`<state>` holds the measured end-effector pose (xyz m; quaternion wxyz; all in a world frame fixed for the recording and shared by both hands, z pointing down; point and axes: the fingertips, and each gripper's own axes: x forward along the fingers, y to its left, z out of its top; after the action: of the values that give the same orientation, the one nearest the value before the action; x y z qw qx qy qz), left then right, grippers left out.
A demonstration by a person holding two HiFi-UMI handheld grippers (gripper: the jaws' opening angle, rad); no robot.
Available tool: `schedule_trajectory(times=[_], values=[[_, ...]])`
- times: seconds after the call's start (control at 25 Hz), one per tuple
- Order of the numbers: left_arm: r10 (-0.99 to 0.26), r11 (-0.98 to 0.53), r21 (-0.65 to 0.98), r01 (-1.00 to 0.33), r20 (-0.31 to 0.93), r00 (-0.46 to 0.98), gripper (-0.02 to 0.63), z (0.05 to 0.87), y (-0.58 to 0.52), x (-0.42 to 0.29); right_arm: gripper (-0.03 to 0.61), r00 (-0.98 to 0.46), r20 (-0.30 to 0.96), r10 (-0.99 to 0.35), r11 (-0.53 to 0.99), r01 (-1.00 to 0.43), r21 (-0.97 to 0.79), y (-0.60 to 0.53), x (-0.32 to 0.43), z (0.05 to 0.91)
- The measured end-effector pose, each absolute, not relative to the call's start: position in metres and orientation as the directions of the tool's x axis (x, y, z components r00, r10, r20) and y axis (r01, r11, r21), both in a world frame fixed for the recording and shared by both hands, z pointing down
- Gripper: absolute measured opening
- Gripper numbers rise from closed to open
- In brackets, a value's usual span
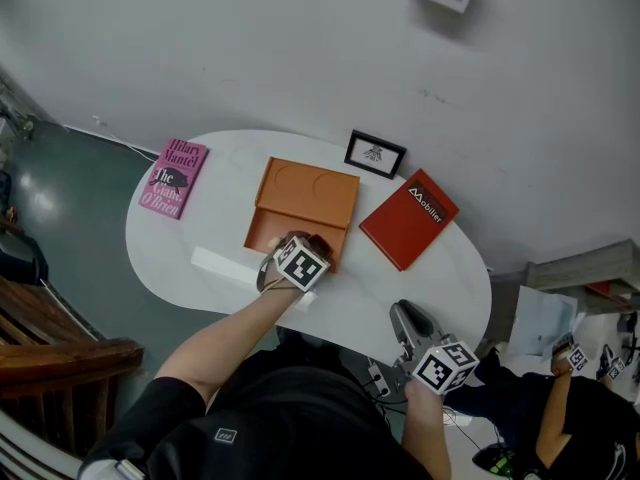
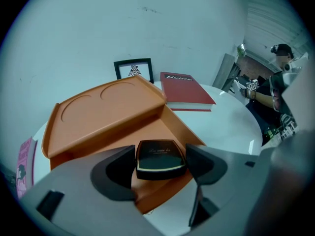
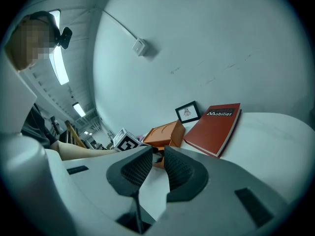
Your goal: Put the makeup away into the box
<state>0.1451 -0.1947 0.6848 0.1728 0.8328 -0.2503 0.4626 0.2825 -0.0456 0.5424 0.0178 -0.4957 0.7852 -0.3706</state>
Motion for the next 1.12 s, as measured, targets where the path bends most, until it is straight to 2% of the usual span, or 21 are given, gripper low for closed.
schedule_trajectory(times=[0.2,0.36,0.44,0.56,0.72,0.92,1.12], values=[[-0.265,-0.815,0.048,-0.577,0.854,0.447,0.327,0.683,-0.195,0.145,0.085,-0.509,0.338,-0.792,0.244,-0.771,-0.589,-0.046,0.281,0.536],[-0.371,-0.778,0.031,-0.627,0.783,0.499,0.318,0.658,-0.198,0.134,0.085,-0.512,0.321,-0.797,0.266,-0.774,-0.574,-0.052,0.283,0.526],[-0.444,-0.746,0.046,-0.664,0.708,0.548,0.266,0.629,-0.196,0.124,0.085,-0.515,0.309,-0.8,0.28,-0.775,-0.567,-0.055,0.286,0.521],[-0.538,-0.711,0.091,-0.697,0.567,0.623,0.137,0.575,-0.189,0.109,0.084,-0.523,0.292,-0.801,0.306,-0.776,-0.551,-0.064,0.289,0.511],[-0.632,-0.69,0.039,-0.723,0.456,0.627,0.031,0.512,-0.179,0.086,0.054,-0.51,0.224,-0.83,0.385,-0.816,-0.432,-0.083,0.294,0.477],[-0.69,-0.67,-0.015,-0.742,0.38,0.615,0.021,0.44,-0.174,0.071,0.041,-0.533,0.116,-0.838,0.49,-0.829,-0.27,-0.122,0.296,0.42],[-0.697,-0.69,-0.026,-0.723,0.292,0.655,0.021,0.37,-0.186,0.066,0.038,-0.631,0.047,-0.774,0.615,-0.768,-0.179,-0.154,0.266,0.367]])
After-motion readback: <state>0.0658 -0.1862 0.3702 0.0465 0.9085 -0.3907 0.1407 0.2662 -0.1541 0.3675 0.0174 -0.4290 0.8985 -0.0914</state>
